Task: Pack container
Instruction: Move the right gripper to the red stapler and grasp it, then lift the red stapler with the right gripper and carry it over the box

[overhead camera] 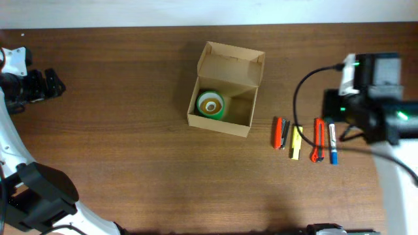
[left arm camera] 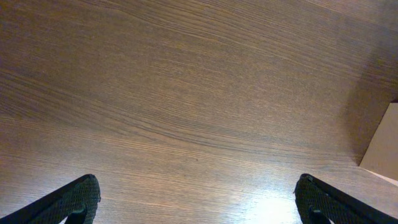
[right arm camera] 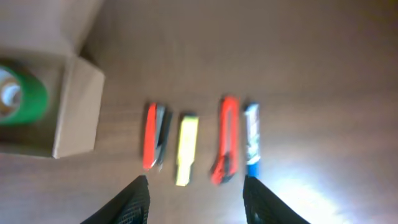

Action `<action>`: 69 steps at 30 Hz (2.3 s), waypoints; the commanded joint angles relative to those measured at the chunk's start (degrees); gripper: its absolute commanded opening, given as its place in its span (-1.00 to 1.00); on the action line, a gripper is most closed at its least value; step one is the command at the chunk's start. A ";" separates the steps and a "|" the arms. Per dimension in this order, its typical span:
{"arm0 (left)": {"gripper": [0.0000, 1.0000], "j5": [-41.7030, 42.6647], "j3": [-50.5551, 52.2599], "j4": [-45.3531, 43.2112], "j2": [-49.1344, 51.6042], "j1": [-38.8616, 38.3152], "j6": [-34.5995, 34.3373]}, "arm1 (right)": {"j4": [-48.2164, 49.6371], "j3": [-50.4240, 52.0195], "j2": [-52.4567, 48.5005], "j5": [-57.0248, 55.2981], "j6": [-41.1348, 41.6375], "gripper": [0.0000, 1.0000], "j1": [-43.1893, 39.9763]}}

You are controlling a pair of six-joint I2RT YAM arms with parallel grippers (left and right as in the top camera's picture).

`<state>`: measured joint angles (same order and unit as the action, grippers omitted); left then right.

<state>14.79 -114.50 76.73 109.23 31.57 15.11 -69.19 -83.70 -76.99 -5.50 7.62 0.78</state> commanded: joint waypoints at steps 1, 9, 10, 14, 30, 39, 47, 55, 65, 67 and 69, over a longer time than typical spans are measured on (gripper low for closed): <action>1.00 0.66 0.26 -0.02 -0.15 -0.02 0.85 | 3.19 7.82 -2.89 5.42 12.87 0.00 0.90; 1.00 0.66 0.26 -0.02 -0.15 0.00 0.85 | 13.60 17.97 -10.93 11.10 19.45 0.05 2.67; 1.00 0.66 0.26 -0.02 -0.15 -0.02 0.85 | 14.08 17.97 -12.33 11.45 19.47 0.05 2.67; 0.99 0.66 0.26 -0.02 -0.15 0.00 0.85 | 16.74 17.97 -16.83 13.94 19.50 0.05 2.71; 1.00 0.66 0.26 -0.02 -0.15 0.00 0.85 | 20.39 17.97 -26.18 11.91 17.59 0.19 2.71; 1.00 0.66 0.26 -0.04 -0.15 0.00 0.85 | 20.68 17.97 -29.53 11.43 14.19 0.21 3.37; 1.00 0.66 0.26 -0.02 -0.15 -0.02 0.85 | 20.61 17.97 -30.93 5.46 13.86 0.21 5.62; 1.00 0.66 0.26 -0.04 -0.15 -0.02 0.83 | 20.94 17.97 -32.83 3.52 15.34 0.19 6.34; 1.00 0.66 0.26 -0.02 -0.15 -0.02 0.85 | 22.21 17.94 -33.00 3.50 15.32 -0.58 6.34; 1.00 0.66 0.26 -0.02 -0.15 0.00 0.83 | 22.53 17.77 -33.00 3.48 15.06 -0.72 6.34; 1.00 0.63 0.26 -0.04 -0.15 0.00 0.85 | 22.75 17.27 -33.00 3.52 13.64 -0.87 6.34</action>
<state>14.79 -114.50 76.73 109.23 31.57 15.25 -47.51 -66.39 -108.51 -0.67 22.13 6.76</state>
